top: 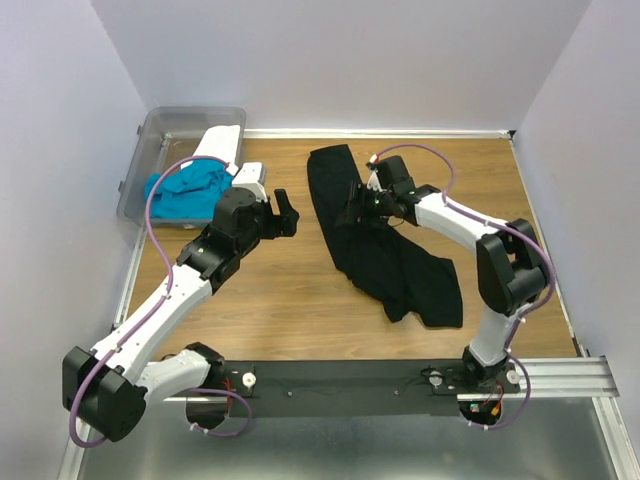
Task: Fold and stack the t-shirts
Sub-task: Flatten the tshirt out
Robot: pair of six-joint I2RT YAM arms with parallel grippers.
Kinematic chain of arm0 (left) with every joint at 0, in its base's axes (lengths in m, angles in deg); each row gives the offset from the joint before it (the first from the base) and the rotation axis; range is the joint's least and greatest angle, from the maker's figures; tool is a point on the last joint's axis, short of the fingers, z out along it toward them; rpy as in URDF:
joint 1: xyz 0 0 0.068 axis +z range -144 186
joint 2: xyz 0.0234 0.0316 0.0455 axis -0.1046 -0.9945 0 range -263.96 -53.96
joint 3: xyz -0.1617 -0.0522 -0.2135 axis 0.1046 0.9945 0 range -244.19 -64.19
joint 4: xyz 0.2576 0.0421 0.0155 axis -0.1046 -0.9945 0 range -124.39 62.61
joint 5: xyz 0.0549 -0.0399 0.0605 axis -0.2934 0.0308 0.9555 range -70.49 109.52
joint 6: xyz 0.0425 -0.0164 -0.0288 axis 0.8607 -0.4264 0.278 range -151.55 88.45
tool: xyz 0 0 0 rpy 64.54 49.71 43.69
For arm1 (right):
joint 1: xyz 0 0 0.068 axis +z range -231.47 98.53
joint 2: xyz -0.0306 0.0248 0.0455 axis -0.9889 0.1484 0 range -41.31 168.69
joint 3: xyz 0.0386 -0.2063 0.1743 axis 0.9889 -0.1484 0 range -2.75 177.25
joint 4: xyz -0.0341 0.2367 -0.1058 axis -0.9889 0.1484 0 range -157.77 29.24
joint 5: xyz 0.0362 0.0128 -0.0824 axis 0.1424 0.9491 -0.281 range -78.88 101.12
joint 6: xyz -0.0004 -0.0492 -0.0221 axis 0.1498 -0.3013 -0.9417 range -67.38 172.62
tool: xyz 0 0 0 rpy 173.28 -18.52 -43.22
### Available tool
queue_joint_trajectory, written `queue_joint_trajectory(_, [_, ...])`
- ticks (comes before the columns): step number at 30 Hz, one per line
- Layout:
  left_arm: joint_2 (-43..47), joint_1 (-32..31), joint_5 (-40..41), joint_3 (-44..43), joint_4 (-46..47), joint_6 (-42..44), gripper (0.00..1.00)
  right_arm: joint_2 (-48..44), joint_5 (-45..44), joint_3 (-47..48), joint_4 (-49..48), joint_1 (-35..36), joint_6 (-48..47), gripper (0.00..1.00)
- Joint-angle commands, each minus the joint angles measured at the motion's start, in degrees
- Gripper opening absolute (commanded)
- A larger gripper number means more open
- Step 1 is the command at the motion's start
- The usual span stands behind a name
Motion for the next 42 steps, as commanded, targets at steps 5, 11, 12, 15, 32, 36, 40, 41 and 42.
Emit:
queue_joint_trajectory(5, [0.8, -0.1, 2.0, -0.3, -0.3, 0.3, 0.88, -14.2, -8.1, -4.7, 7.5, 0.5, -7.9, 0.84])
queue_joint_trajectory(11, [-1.8, -0.2, 0.6, -1.8, 0.5, -0.1, 0.87, -29.1, -9.0, -15.0, 19.3, 0.5, -4.8, 0.85])
queue_joint_trajectory(12, [-2.2, -0.2, 0.3, -1.9, 0.7, -0.2, 0.87, -30.5, -8.8, -15.9, 20.5, 0.5, -4.0, 0.84])
queue_joint_trajectory(15, [-3.7, -0.2, -0.7, -2.7, 1.1, -0.6, 0.87, -34.4, -8.3, -19.1, 25.8, 0.5, -1.8, 0.84])
queue_joint_trajectory(32, [-7.2, -0.4, -3.1, -3.0, 2.4, -1.3, 0.87, -36.0, -0.5, -29.5, 31.2, 0.7, 0.4, 0.59])
queue_joint_trajectory(36, [-7.5, -0.6, -3.2, -2.8, 2.6, -1.7, 0.87, -36.1, 0.9, -30.8, 29.8, 1.3, 1.0, 0.57])
queue_joint_trajectory(40, [-7.8, -0.7, -3.3, -2.8, 2.6, -1.9, 0.87, -35.6, 1.9, -32.1, 28.2, 1.9, 2.0, 0.52])
queue_joint_trajectory(41, [-7.9, -0.7, -3.4, -2.8, 2.7, -1.8, 0.87, -35.4, 2.2, -32.6, 27.4, 2.2, 2.1, 0.52])
queue_joint_trajectory(42, [-7.8, -0.8, -3.4, -2.7, 2.6, -1.8, 0.87, -35.3, 2.5, -32.8, 27.0, 2.4, 2.2, 0.52])
